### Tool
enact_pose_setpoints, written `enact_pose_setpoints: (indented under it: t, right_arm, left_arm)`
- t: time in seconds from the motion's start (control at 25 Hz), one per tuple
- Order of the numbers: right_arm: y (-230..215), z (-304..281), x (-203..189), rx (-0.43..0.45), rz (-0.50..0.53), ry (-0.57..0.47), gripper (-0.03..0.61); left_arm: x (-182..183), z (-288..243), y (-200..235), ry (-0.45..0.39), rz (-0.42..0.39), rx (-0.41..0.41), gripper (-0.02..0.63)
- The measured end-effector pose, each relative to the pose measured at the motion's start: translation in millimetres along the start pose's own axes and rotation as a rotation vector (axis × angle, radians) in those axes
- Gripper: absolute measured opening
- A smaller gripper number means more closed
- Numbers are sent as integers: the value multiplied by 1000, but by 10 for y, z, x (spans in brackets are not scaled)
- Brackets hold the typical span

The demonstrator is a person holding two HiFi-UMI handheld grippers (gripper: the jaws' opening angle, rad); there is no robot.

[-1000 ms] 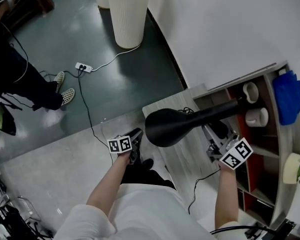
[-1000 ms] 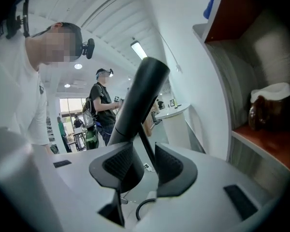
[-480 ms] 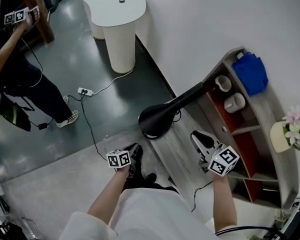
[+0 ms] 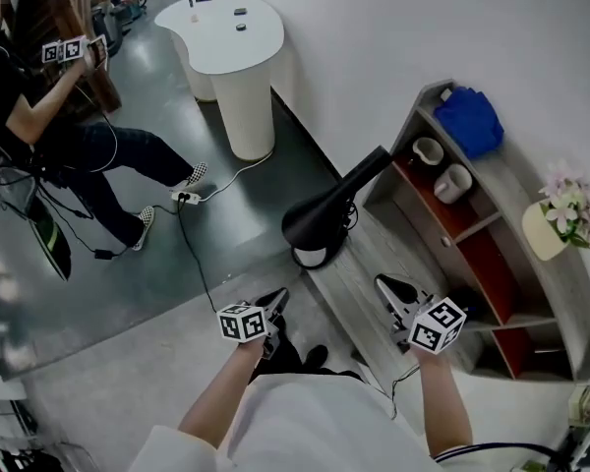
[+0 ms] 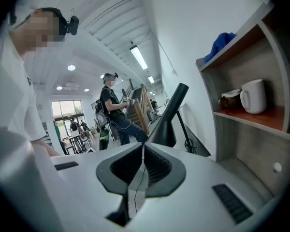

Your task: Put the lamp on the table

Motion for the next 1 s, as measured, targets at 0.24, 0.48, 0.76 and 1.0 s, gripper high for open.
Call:
enact_pose_setpoints:
  t: [0.24,0.48,0.76,1.0]
  right_arm:
    - [400,103,-215,-61,-32,28,26]
    - [839,35,-514,-141,-132,9,26]
    - [1363,-125,-705,-194,-176,-6,26]
    - [1685,-186,-898,-250,-219,-21,26]
  left_arm:
    - [48,273,-242,54,-32,-68,11]
    - [144,546,-279,165,-61,-142,10]
    - [198,881,-164,234,-88,-195,10]
    - [222,1110,-115,276,-118,-239,11]
Point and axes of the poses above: the fingertips, and each gripper's own axes: z backward along the fingers, y to its left, x out of its top, the point moved 10 cm from there along z, backward along the fingers, and after that the axes turned 3 degrees about z, right-handed, at the moved point
